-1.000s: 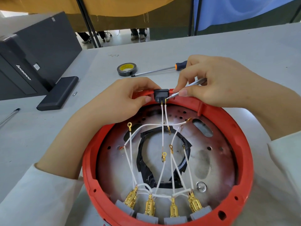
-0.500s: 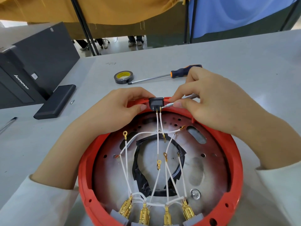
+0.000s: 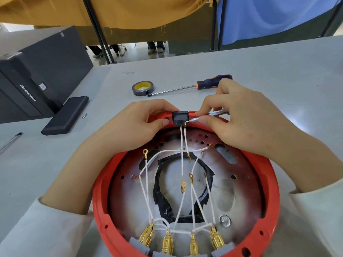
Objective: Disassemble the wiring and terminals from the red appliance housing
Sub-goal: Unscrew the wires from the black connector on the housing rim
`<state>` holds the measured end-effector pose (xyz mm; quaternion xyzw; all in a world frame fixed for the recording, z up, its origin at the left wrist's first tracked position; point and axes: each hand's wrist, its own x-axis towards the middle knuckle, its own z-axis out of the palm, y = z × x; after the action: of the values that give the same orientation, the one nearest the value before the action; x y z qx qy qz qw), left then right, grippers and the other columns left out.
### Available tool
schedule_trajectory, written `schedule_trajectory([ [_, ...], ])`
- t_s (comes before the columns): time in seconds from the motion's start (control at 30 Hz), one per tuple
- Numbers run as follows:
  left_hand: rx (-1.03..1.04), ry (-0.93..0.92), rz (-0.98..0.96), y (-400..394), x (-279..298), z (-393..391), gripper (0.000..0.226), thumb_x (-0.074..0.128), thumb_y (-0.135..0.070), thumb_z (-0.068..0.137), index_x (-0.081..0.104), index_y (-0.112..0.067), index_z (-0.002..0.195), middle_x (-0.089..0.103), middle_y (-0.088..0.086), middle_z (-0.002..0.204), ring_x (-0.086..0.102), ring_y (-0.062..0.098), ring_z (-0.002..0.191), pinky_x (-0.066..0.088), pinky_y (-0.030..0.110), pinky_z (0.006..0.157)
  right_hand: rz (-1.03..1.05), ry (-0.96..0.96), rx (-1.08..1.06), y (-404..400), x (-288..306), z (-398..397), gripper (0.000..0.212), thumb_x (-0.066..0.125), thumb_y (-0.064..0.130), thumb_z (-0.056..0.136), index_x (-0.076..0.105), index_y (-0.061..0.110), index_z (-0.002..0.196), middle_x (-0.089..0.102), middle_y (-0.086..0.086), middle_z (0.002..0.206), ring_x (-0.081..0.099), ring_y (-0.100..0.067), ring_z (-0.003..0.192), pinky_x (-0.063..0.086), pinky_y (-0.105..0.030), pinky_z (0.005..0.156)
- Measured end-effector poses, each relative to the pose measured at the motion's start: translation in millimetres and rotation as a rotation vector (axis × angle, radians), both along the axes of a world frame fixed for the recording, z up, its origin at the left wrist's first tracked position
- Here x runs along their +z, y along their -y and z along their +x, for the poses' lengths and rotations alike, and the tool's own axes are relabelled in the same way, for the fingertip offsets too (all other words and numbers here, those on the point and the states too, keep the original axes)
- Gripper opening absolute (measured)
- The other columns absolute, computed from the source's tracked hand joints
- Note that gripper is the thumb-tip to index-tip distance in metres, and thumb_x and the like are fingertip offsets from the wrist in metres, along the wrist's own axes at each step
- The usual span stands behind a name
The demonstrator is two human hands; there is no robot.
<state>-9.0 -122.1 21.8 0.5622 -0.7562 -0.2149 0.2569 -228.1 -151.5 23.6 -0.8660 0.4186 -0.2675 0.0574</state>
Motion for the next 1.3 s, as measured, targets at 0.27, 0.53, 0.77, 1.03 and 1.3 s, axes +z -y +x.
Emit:
schedule_trajectory([
  [0.27, -0.018, -0.017, 0.004, 1, 0, 1, 0.031, 0.057, -0.015, 0.092, 0.06, -0.045, 0.099, 0.066, -0.027, 0.102, 0.059, -0.007, 0.1, 0.041, 0.018, 0.091, 0.007, -0.034, -0.003, 6, 5, 5, 0.023, 0.047, 0.059, 0.074, 0.048, 0.036, 0.074, 0.04, 0.013, 0.08, 0.043, -0.01, 0.068, 0.031, -0.031, 0.064],
  [0.53, -0.023, -0.017, 0.002, 2, -1, 2, 0.03, 0.06, -0.013, 0.091, 0.061, -0.041, 0.102, 0.066, -0.026, 0.102, 0.059, -0.008, 0.1, 0.041, 0.018, 0.093, 0.059, 0.0, 0.08, 18, 8, 4, 0.022, 0.051, 0.059, 0.069, 0.049, 0.037, 0.064, 0.045, 0.012, 0.076, 0.047, -0.005, 0.07, 0.032, -0.029, 0.064],
  [0.77, -0.011, 0.008, -0.015, 2, -1, 1, 0.031, 0.061, -0.016, 0.09, 0.06, -0.045, 0.101, 0.065, -0.027, 0.104, 0.058, -0.01, 0.1, 0.041, 0.013, 0.093, 0.065, -0.046, 0.145, 12, 9, 15, 0.026, 0.064, 0.058, 0.072, 0.056, 0.033, 0.068, 0.047, 0.008, 0.081, 0.048, -0.007, 0.072, 0.037, -0.031, 0.063],
  [1.03, -0.02, -0.022, 0.011, 2, -3, 4, 0.033, 0.058, -0.012, 0.092, 0.061, -0.044, 0.103, 0.066, -0.025, 0.105, 0.06, -0.004, 0.103, 0.043, 0.029, 0.1, 0.086, 0.089, -0.005, 9, 10, 0, 0.027, 0.06, 0.06, 0.065, 0.06, 0.032, 0.067, 0.048, 0.012, 0.078, 0.05, -0.004, 0.075, 0.035, -0.031, 0.065],
  [1.3, -0.01, -0.023, 0.011, 3, -5, 5, 0.035, 0.06, -0.014, 0.09, 0.061, -0.047, 0.102, 0.065, -0.027, 0.106, 0.059, -0.006, 0.103, 0.043, 0.027, 0.099, 0.07, 0.168, -0.059, -2, 1, 6, 0.031, 0.057, 0.057, 0.066, 0.063, 0.027, 0.071, 0.048, 0.007, 0.082, 0.051, -0.018, 0.077, 0.043, -0.037, 0.071],
])
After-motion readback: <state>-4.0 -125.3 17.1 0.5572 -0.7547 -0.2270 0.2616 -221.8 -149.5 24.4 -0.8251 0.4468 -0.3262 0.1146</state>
